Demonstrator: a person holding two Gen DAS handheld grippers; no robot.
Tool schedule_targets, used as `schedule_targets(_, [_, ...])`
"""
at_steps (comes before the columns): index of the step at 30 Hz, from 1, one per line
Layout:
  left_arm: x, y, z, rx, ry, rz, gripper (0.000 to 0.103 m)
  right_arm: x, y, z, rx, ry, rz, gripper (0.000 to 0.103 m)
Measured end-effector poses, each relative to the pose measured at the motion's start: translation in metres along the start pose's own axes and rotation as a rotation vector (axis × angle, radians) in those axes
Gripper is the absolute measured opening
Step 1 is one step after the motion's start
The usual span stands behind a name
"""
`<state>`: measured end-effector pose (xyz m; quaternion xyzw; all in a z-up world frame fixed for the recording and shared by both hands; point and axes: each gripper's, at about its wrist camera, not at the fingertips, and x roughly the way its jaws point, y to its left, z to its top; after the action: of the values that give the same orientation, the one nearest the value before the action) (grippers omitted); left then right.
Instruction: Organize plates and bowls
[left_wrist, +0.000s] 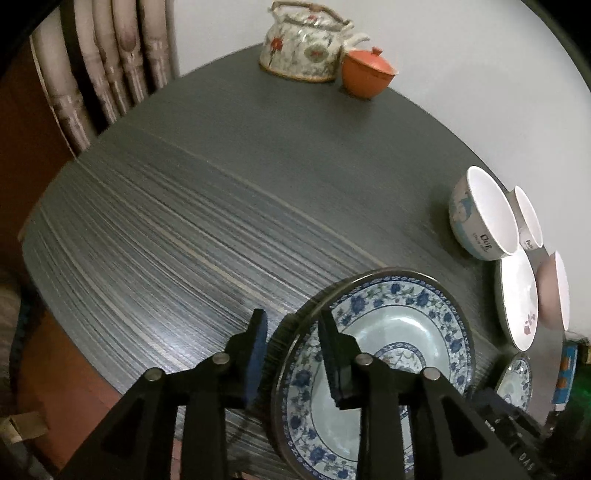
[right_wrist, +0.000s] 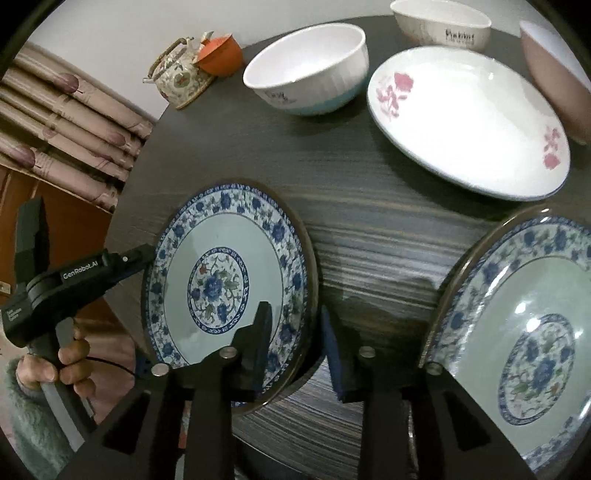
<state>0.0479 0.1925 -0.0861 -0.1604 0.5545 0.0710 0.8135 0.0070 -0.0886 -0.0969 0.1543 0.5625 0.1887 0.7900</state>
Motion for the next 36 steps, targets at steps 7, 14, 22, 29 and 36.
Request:
schedule_targets(7, [-0.022,-0.038,-0.017,0.092,-0.052,0.003,0.033,-0.023,-0.012,0.002,-0.054,-0.06,-0.082,0.03])
schedule_targets(14, [-0.031,-0.089,-0.041,0.159,-0.043,-0.072,0.033,-0.047,-0.021,-0.002,-0.111,-0.12,-0.183,0.03])
schedule_targets(22, [-0.033,-0.142,-0.077,0.271,-0.007,-0.147,0.034,-0.067,-0.041,-0.016,-0.119,-0.142,-0.22,0.03])
schedule_targets(29, [-0.031,-0.175,-0.103,0.355,0.01,-0.177,0.034,-0.083,-0.057,-0.027,-0.137,-0.162,-0.266,0.03])
schedule_targets(36, [-0.024,-0.199,-0.124,0.409,0.009,-0.2,0.034,-0.1,-0.087,-0.039,-0.117,-0.168,-0.299,0.03])
